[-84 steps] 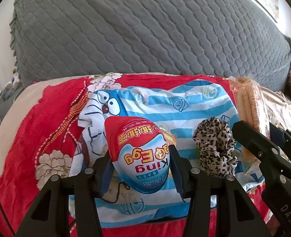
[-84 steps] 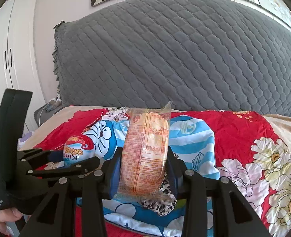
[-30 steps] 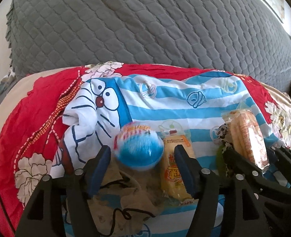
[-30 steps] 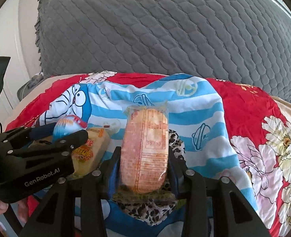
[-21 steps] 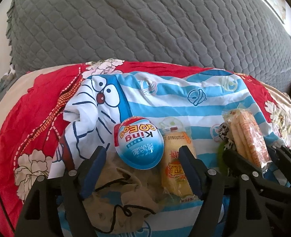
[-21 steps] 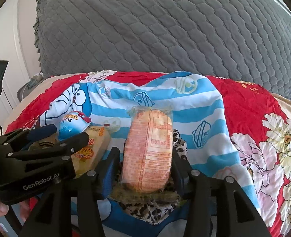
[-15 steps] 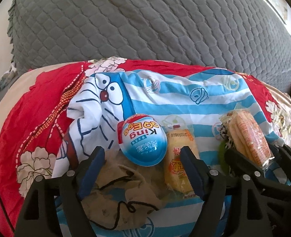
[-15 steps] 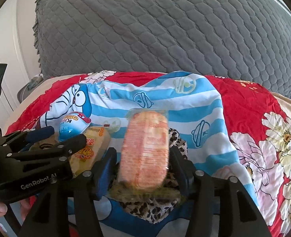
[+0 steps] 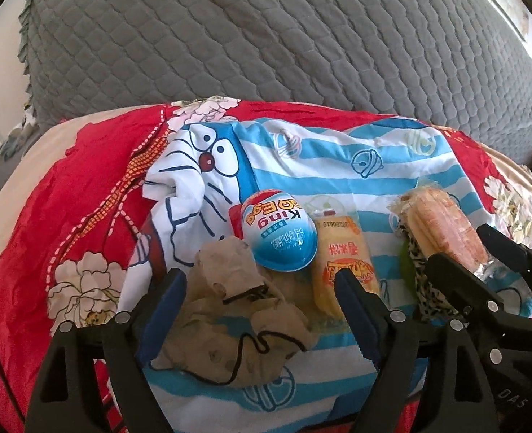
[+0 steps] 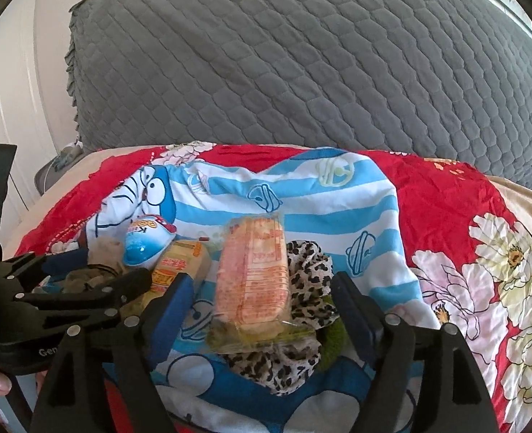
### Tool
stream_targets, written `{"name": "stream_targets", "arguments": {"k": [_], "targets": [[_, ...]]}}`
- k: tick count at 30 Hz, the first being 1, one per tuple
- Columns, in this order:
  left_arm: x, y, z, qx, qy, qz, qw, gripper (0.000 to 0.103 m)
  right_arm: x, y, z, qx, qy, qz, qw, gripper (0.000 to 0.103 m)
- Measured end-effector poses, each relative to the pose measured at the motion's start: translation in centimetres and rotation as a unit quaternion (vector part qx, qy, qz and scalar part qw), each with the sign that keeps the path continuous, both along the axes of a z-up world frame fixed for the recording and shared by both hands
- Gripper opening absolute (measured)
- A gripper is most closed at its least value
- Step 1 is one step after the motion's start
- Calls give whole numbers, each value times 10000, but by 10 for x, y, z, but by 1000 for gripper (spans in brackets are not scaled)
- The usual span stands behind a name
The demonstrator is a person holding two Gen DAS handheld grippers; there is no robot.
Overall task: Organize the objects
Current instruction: 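Open both tools to release the egg and packet on the shirt, then withdraw both open tools back from the tray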
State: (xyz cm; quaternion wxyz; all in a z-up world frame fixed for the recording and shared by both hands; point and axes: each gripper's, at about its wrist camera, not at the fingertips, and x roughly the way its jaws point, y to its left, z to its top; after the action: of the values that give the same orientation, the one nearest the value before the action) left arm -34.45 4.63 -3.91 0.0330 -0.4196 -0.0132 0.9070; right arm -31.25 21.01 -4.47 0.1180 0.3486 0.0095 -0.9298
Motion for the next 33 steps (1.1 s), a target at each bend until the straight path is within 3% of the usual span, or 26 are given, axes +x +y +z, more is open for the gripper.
{"name": "stream_targets", "arguments": {"k": [7, 13, 15, 23, 33], "targets": [[13, -6, 9, 23, 34, 56, 10000, 86, 12, 1, 13, -37, 177, 1, 9998, 81], [30, -7, 18, 105, 31, 24, 9999, 86, 22, 10, 22, -511, 161, -148, 9985, 97], [38, -8, 22, 145, 82, 25, 9999, 91, 26, 14, 26, -668, 161, -215, 9974, 101], [70, -20, 52, 285, 369, 128, 9988, 101, 44, 14, 44, -481, 91, -145, 9987, 101], [107, -29, 85, 298, 597, 99, 9977, 102, 74, 14, 87, -271, 213, -166, 9993, 102]]}}
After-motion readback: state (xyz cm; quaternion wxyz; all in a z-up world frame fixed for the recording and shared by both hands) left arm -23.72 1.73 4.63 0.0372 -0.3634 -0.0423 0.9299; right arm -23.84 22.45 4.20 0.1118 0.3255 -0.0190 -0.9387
